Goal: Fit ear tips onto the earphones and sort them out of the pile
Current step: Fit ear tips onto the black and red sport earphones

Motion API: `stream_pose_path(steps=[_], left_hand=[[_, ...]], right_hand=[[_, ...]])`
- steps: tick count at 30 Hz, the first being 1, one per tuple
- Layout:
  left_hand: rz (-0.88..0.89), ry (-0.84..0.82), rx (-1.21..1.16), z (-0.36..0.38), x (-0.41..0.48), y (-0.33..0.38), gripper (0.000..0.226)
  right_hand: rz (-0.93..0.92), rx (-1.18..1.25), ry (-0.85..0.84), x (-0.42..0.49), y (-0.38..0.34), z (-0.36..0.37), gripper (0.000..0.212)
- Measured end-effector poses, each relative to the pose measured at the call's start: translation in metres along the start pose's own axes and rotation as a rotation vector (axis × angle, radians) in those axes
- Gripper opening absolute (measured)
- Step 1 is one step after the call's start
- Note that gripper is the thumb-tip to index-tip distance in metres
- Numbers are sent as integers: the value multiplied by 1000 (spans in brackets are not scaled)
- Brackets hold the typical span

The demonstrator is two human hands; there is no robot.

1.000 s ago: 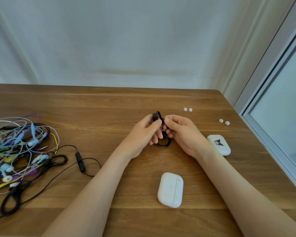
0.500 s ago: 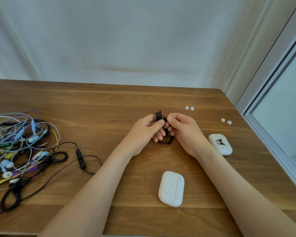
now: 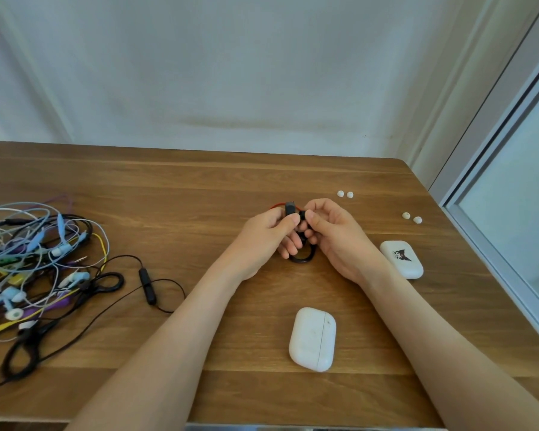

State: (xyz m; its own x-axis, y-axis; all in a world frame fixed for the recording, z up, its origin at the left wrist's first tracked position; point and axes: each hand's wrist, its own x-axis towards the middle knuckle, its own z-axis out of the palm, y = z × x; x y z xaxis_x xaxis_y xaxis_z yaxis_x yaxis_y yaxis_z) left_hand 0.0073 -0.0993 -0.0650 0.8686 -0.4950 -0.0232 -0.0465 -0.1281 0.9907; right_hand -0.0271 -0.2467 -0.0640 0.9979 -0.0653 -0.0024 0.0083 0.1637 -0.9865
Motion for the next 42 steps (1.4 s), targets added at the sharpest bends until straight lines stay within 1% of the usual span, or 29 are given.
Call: stream_pose_path(steps=[7,11,17,23,31,35,40,42], left_hand=[[-7,-3,11,0,0,1,21],[-8,-6,15,-1,0,1,21],[-31,10,52,1,-2,4,21],[-54,25,146,2,0,5,27],[-34,55,191,5,-3,6,26],[-15,47,161,3,-5,5,26],[25,41,140,2,-6,3,23],[25,40,129,3,-6,4,22]], right_hand=[[30,62,35,0,0,1,13],[24,49,17,0,-1,0,16],[16,-26,51,0,0,2,20],[-52,-194,119,-3,2,7,24],[-101,-257,111,-6,2,9,24],[-129,-329,98,-9,1,10,23],[-100,-335,118,-9,1,12,18],[-117,-329,132,-9,2,13,17]])
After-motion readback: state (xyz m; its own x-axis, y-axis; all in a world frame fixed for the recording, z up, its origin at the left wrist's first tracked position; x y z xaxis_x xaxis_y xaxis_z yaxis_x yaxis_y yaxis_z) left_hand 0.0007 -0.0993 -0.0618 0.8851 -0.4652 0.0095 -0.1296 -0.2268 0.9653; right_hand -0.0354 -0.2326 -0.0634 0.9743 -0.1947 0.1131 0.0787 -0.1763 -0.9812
